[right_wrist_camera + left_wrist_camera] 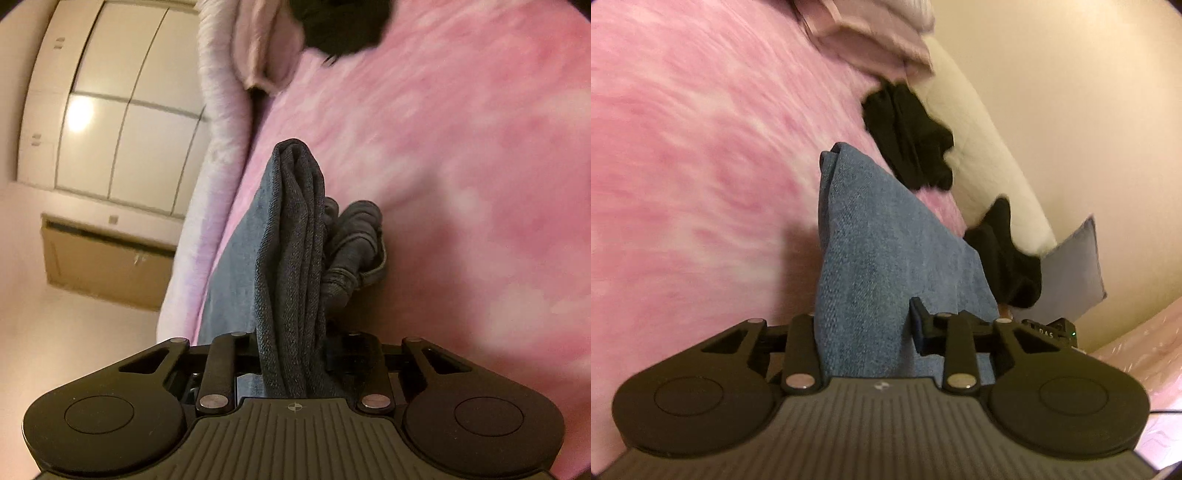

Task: Fold clothes
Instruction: 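Grasp the folded jeans edge with the right tool while the left tool grasps beside it, then lift and carry the folded jeans with both tools toward the towel stack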

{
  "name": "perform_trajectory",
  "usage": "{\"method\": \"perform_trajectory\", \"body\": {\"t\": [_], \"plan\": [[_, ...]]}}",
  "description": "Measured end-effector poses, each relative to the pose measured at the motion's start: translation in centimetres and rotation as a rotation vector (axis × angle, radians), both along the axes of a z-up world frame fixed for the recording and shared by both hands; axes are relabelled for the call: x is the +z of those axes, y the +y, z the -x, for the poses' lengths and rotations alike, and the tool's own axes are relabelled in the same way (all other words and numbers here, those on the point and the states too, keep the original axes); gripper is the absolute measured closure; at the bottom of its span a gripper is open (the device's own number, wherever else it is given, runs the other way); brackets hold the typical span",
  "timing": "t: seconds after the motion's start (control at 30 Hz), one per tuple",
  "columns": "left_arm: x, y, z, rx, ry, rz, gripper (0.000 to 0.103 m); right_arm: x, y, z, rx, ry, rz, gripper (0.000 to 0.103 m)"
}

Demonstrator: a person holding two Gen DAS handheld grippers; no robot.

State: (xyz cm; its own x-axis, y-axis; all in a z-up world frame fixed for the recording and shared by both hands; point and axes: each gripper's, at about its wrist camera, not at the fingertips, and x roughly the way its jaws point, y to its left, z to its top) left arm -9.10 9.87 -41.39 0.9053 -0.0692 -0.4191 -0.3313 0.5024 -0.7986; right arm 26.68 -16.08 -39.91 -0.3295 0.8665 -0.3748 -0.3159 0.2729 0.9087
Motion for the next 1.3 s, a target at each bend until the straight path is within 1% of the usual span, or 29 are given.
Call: {"method": "perform_trajectory", "body": {"t": [0.1, 0.2, 0.3, 0.37, 0.43, 0.5, 0.57, 0.63, 0.7, 0.73, 0.83, 0.9, 0.97, 1.0, 1.03, 1.13, 1.23, 1.3], "plan": [[0.9, 1.4, 6.2, 0.083, -0.009, -0.013, 0.076, 1.1, 3.8, 3.9, 0.077, -0.006, -0.039, 0.077], [1.6, 3.2, 12.4, 0.173, -0.002, -0.031, 0.076, 1.6, 8.8, 8.1, 0.161, -0.016, -0.061, 0.077], [2.1, 4.8, 18.6, 0.251, 0.013, -0.042, 0.076, 1.5, 13.9, 12.3, 0.239, 0.001, -0.070, 0.077], [2.9, 5.7, 22.3, 0.299, 0.021, -0.054, 0.076, 1.7, 17.2, 15.3, 0.288, 0.012, -0.073, 0.077], [4.0, 6.1, 26.2, 0.359, 0.023, -0.049, 0.076, 2.2, 20.1, 18.0, 0.333, 0.028, -0.075, 0.077], [5.6, 6.0, 30.1, 0.422, 0.022, -0.030, 0.076, 3.5, 23.1, 20.6, 0.381, 0.044, -0.065, 0.077], [7.9, 5.7, 33.8, 0.475, 0.021, -0.007, 0.076, 6.1, 25.3, 23.6, 0.438, 0.042, -0.051, 0.077], [10.9, 5.2, 37.3, 0.519, 0.026, 0.004, 0.076, 9.0, 27.2, 26.4, 0.489, 0.038, -0.036, 0.077], [14.6, 4.7, 41.0, 0.559, 0.022, 0.009, 0.076, 12.3, 28.6, 29.4, 0.531, 0.033, -0.030, 0.077], [16.6, 4.5, 42.8, 0.578, 0.021, 0.011, 0.076, 14.5, 29.1, 31.3, 0.553, 0.030, -0.034, 0.077], [22.6, 3.8, 48.2, 0.627, 0.026, 0.011, 0.076, 20.3, 29.0, 36.6, 0.583, 0.032, -0.040, 0.077], [25.8, 3.4, 51.6, 0.654, 0.030, 0.017, 0.076, 23.6, 29.1, 39.6, 0.593, 0.033, -0.047, 0.077], [28.4, 2.8, 54.3, 0.681, 0.044, 0.012, 0.076, 26.3, 28.5, 42.9, 0.603, 0.044, -0.057, 0.077], [29.6, 2.6, 55.7, 0.695, 0.053, 0.008, 0.076, 27.1, 28.4, 44.5, 0.608, 0.056, -0.058, 0.077], [30.5, 2.3, 56.8, 0.712, 0.062, 0.008, 0.076, 27.9, 28.4, 46.1, 0.613, 0.068, -0.058, 0.077], [32.1, 1.4, 59.8, 0.771, 0.088, 0.020, 0.075, 28.8, 28.4, 50.2, 0.637, 0.109, -0.032, 0.077], [32.4, 0.2, 62.3, 0.833, 0.082, 0.042, 0.075, 29.5, 28.8, 52.9, 0.689, 0.113, -0.012, 0.077], [32.7, -0.3, 63.9, 0.872, 0.069, 0.038, 0.075, 29.9, 29.6, 54.6, 0.738, 0.126, -0.023, 0.077]]}}
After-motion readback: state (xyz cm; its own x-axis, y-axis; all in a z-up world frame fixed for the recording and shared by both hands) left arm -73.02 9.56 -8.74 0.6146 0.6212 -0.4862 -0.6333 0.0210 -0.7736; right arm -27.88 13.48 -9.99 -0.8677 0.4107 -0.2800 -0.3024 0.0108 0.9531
